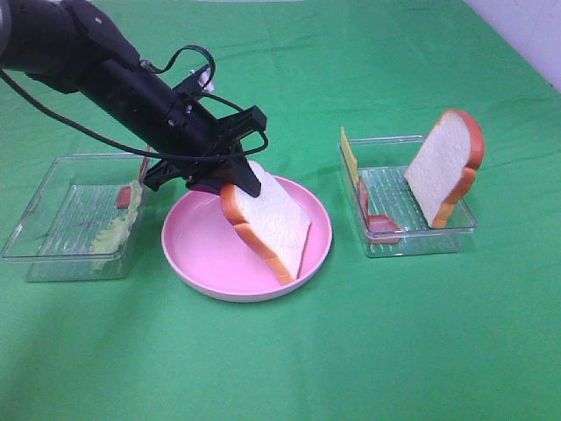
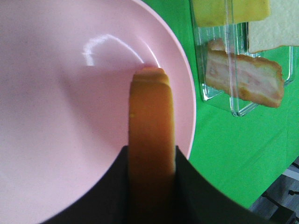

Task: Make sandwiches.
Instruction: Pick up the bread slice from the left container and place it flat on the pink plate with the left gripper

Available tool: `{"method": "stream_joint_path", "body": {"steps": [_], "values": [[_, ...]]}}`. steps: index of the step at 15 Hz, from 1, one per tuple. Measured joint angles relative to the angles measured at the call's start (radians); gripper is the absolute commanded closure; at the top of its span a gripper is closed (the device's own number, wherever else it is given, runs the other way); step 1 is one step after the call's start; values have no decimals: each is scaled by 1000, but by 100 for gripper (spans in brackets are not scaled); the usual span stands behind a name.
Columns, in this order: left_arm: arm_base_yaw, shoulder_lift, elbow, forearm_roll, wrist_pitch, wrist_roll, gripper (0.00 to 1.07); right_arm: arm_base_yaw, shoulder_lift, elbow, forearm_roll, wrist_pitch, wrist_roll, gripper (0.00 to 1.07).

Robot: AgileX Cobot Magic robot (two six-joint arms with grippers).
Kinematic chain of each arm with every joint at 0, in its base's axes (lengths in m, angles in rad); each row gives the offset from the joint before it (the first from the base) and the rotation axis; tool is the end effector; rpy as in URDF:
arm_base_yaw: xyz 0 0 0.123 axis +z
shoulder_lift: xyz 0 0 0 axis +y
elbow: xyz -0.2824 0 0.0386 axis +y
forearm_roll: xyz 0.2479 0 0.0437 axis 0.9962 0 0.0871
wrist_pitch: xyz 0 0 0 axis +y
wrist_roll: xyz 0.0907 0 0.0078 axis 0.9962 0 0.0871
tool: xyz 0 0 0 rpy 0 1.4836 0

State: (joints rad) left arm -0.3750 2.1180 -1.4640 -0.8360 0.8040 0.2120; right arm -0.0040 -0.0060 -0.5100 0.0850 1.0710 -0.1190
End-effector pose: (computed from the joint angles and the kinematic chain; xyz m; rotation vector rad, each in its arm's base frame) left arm 0.3849 -0.2038 0.1570 0.0687 2.8462 -0.9819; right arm -0.0075 0.0068 0.2793 -0.1222 2.0321 0.0243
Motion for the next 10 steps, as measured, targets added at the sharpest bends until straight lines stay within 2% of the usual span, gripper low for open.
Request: {"method": "stream_joint_path", "body": {"steps": [2,3,4,5,7,8,10], "values": [[0,0,0,3,3,0,68,0,0,0,0,0,0,30],[0,1,0,7,5,1,49,0,0,0,0,0,0,30],[0,4,-1,20,16,7,34,0,0,0,0,0,0,30],[0,5,-13,37,36,17,26,0,0,0,0,0,0,30],[0,7,-47,67,88,24,24,0,0,0,0,0,0,30],[0,7,-120,125,160,15,24,0,0,0,0,0,0,30],[0,7,-177,175,208,-15,24,0,0,0,0,0,0,30]]}}
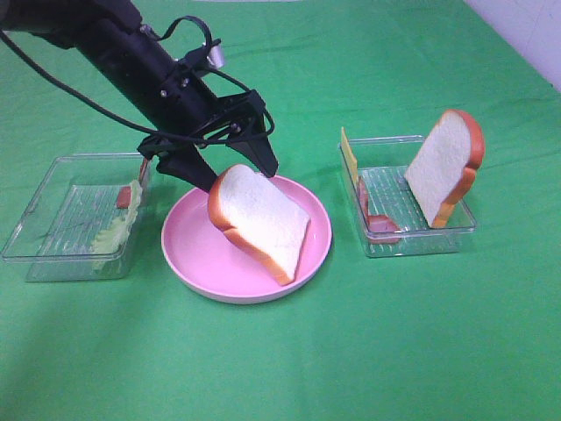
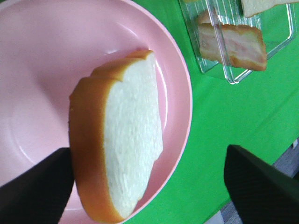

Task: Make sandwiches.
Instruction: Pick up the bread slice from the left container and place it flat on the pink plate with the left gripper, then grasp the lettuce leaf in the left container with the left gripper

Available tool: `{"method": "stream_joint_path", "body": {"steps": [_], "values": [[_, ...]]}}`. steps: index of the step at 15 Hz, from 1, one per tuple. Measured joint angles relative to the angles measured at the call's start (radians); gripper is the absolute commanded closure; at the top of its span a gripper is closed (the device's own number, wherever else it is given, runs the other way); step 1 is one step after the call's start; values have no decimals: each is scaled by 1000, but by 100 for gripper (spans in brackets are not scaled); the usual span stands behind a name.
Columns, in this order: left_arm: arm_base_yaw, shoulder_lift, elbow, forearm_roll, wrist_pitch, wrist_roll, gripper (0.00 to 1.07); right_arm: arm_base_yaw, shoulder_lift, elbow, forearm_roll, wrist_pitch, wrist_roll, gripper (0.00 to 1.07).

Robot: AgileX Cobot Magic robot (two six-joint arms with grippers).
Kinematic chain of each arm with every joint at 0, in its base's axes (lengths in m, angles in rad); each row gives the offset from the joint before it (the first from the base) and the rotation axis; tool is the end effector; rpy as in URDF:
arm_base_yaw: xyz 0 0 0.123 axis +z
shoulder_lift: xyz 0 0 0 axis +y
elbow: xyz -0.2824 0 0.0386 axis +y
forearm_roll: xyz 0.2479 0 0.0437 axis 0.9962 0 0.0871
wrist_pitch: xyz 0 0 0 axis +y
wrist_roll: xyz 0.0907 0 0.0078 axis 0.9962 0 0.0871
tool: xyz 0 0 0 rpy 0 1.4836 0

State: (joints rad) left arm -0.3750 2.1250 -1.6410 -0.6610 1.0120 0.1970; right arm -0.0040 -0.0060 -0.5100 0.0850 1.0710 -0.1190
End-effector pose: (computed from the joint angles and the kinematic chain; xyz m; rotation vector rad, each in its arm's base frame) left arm 0.3940 -0.2060 0.1913 0.3739 2.8816 -0.8945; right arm -0.0075 0.0068 0.2793 -0.1222 2.0321 0.0243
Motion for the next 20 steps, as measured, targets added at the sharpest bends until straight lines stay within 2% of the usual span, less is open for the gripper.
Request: {"method": "stream_joint_path", "body": {"steps": [3,7,8,11,12,15,19,20], "values": [[0,0,-101,127,60,-92,24,0,0,0,0,0,0,30],[0,0,-276,343,157,-252,24,0,0,0,0,0,0,30],[0,0,-294,375,169,-275,24,0,0,0,0,0,0,30],[0,0,-349,569,196,-393,24,0,0,0,0,0,0,30],[0,0,-352,669,199,-438,26,0,0,0,0,0,0,30],[0,0,-352,762,200,-476,26,0,0,0,0,0,0,30],[0,0,-352,762,200,-478,35,0,0,0,0,0,0,30],[0,0,-352,708,201,-473,35,0,0,0,0,0,0,30]]}}
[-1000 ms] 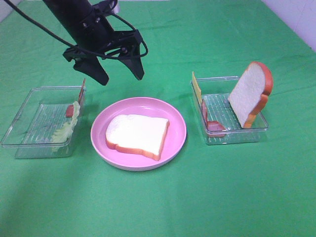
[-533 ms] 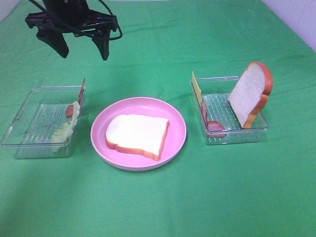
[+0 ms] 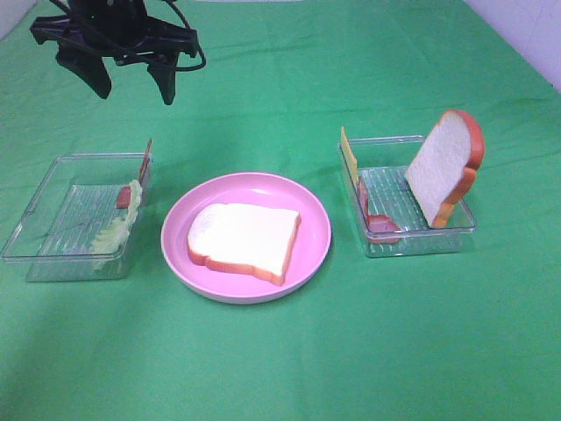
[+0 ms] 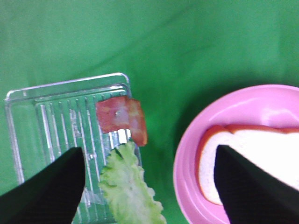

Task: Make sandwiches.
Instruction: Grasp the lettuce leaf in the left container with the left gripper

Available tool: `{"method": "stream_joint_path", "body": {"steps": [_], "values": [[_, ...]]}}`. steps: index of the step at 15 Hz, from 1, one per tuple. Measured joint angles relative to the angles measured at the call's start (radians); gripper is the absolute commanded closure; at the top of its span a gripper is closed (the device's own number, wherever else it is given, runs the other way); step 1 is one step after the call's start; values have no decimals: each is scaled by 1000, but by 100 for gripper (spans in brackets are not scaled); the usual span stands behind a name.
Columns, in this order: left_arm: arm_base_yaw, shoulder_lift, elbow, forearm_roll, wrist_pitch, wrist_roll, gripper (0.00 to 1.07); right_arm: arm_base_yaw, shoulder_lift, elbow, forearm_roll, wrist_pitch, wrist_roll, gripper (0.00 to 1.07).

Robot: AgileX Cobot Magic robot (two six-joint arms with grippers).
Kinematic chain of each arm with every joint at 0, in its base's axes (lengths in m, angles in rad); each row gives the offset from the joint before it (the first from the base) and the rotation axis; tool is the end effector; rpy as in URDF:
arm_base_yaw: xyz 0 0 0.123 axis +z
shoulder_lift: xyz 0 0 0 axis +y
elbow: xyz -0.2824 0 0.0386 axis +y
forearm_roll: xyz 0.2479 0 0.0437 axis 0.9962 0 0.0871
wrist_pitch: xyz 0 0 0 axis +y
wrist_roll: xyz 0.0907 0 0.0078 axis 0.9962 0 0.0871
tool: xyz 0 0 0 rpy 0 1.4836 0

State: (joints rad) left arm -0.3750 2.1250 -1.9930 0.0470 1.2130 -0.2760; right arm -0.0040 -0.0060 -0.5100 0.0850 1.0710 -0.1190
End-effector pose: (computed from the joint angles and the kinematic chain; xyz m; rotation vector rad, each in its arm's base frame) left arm 0.4303 -0.1651 0.2670 0.1534 2.8250 -0.0803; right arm -0.0075 0.0068 0.2793 -0.1222 2.0321 0.0243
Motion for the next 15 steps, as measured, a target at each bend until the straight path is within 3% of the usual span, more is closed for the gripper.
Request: {"method": "stream_joint_path", "body": {"steps": [5,10,15], "values": [[0,-67,154,-60,-1,17,35,0,0,0,0,0,0,30],[0,-110,405,-95,6,17,35,0,0,0,0,0,0,30],[0,-84,442,-92,-15,17,35,0,0,0,0,0,0,30]]}}
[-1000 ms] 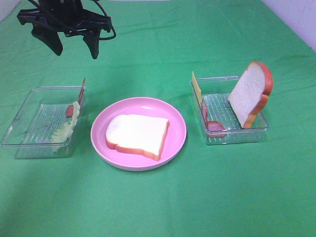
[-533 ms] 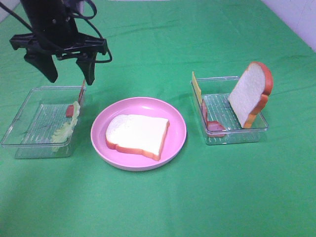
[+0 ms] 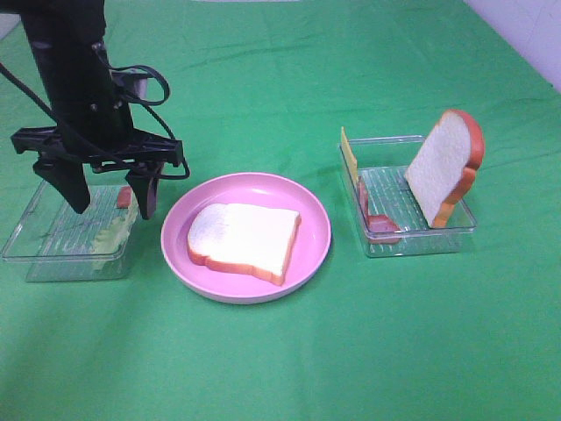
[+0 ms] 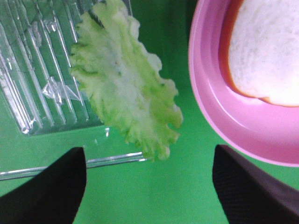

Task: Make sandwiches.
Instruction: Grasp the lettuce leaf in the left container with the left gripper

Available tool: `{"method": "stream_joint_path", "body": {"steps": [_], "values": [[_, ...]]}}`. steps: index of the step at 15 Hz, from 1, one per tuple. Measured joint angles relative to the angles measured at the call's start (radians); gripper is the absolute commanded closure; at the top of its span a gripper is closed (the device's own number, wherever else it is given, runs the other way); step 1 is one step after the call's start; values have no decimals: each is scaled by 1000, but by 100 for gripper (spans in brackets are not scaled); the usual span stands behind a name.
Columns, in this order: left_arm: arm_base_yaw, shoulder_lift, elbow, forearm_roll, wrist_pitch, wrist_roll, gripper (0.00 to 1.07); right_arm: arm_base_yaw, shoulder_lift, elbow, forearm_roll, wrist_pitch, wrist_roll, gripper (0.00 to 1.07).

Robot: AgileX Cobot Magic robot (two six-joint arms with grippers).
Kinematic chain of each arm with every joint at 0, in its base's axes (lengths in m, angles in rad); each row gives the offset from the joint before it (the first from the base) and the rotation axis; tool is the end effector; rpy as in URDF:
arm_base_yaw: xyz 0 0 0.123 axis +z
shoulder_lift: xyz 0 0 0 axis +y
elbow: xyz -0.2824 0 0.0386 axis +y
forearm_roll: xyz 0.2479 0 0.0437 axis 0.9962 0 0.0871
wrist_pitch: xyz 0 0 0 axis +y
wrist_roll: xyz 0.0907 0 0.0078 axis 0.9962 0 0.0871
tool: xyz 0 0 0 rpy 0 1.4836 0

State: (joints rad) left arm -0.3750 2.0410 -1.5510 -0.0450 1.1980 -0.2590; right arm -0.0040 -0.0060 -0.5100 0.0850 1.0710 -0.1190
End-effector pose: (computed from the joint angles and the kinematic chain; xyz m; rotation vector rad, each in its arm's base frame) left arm 0.3697 -0.1496 0.1882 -0.1533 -3.0960 0.0469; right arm -0.0075 0.0068 0.2793 -0.1222 2.0321 0.0243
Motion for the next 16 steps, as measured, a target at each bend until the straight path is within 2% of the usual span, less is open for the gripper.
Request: {"method": "stream_joint_path", "body": {"steps": [4,8,9,14,15,16], "values": [[0,47,0,1,-29,0,37,0,0,0,0,0,0,30],[0,49,0,1,-58,0,63,0,0,0,0,0,0,30],[0,49,0,1,-68,0,78,0,0,0,0,0,0,30],[0,49,0,0,-80,0,99,0,0,0,0,0,0,30],[0,49,0,0,-80,0,107,0,0,0,0,0,0,30],[0,49,0,0,-80,0,107,0,0,0,0,0,0,30]]}}
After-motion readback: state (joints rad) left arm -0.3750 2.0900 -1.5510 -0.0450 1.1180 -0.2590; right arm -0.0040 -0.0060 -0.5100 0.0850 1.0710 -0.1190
